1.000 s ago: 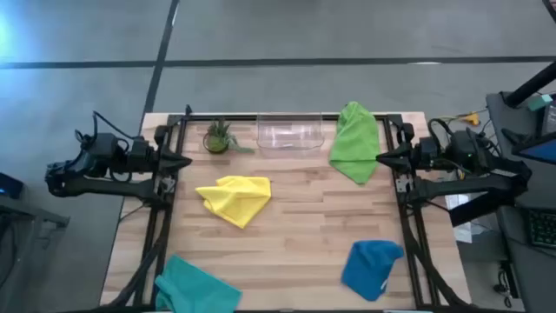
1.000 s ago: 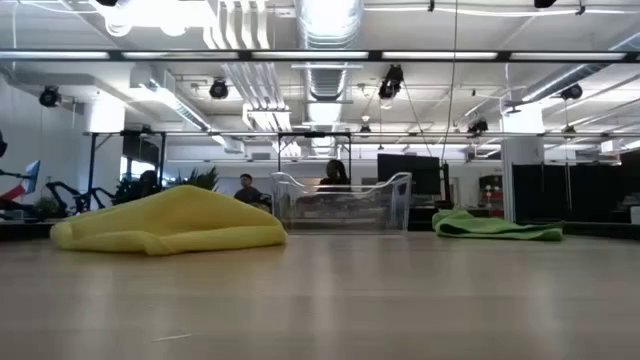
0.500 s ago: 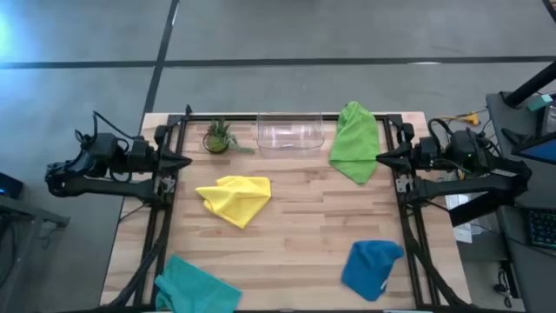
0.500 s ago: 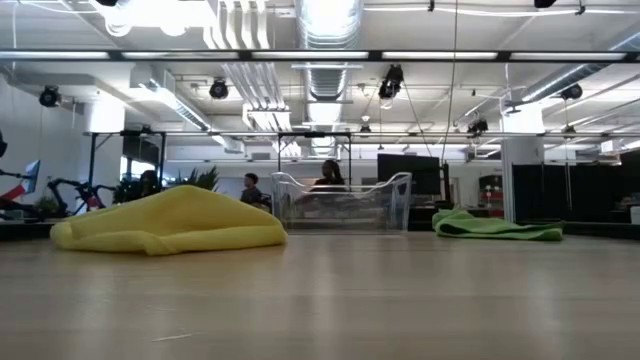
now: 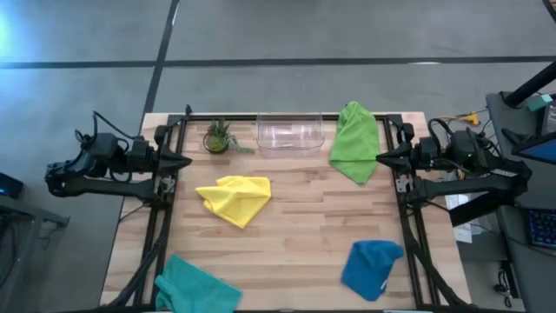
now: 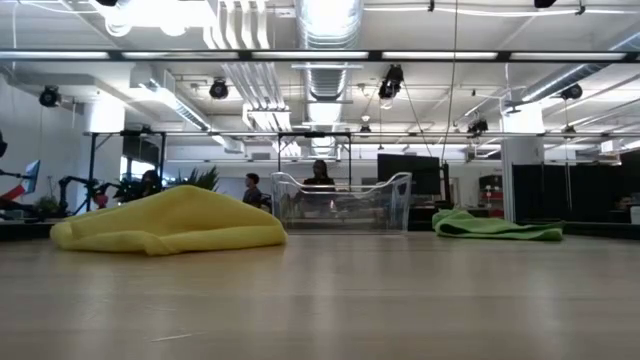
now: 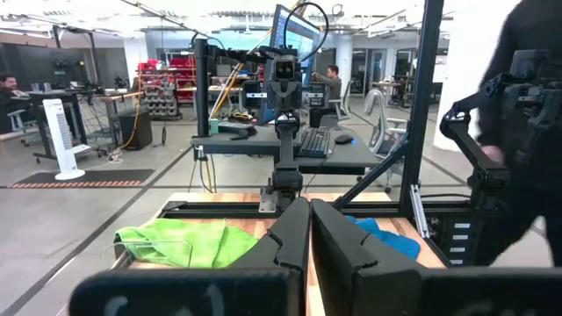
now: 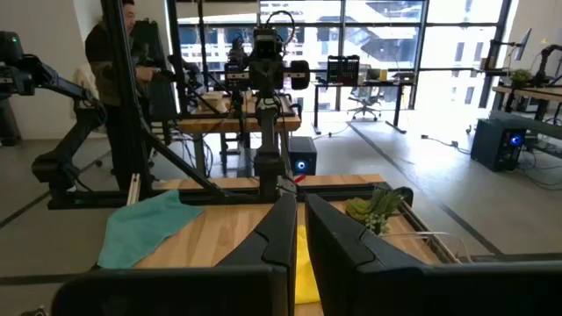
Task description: Fold microfiber towels
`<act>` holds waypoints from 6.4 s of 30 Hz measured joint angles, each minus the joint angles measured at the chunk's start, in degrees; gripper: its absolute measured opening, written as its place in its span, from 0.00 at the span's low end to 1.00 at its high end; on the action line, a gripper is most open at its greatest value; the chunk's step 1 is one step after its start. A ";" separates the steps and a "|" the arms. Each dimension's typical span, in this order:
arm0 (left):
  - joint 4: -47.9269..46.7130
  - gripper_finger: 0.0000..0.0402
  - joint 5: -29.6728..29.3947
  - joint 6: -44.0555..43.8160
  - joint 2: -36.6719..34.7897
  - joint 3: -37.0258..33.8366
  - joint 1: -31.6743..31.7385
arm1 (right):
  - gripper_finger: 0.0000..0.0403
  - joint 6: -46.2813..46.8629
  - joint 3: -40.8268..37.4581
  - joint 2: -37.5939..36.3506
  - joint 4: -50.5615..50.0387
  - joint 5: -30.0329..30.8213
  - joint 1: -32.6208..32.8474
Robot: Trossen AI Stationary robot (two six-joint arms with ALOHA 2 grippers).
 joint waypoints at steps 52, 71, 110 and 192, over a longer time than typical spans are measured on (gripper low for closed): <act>0.00 0.00 0.00 0.01 0.01 0.00 0.01 | 0.06 32.70 0.58 21.16 46.43 5.49 0.29; 0.00 0.00 0.00 0.00 0.01 0.00 0.00 | 0.06 20.84 24.38 42.61 40.54 3.87 0.27; 0.00 0.00 0.00 -0.01 0.01 0.00 0.00 | 0.06 17.99 35.04 68.32 8.53 -9.01 0.38; -35.07 0.00 -11.93 -36.83 14.96 0.25 -0.48 | 0.35 20.47 35.43 77.13 9.13 -2.11 0.82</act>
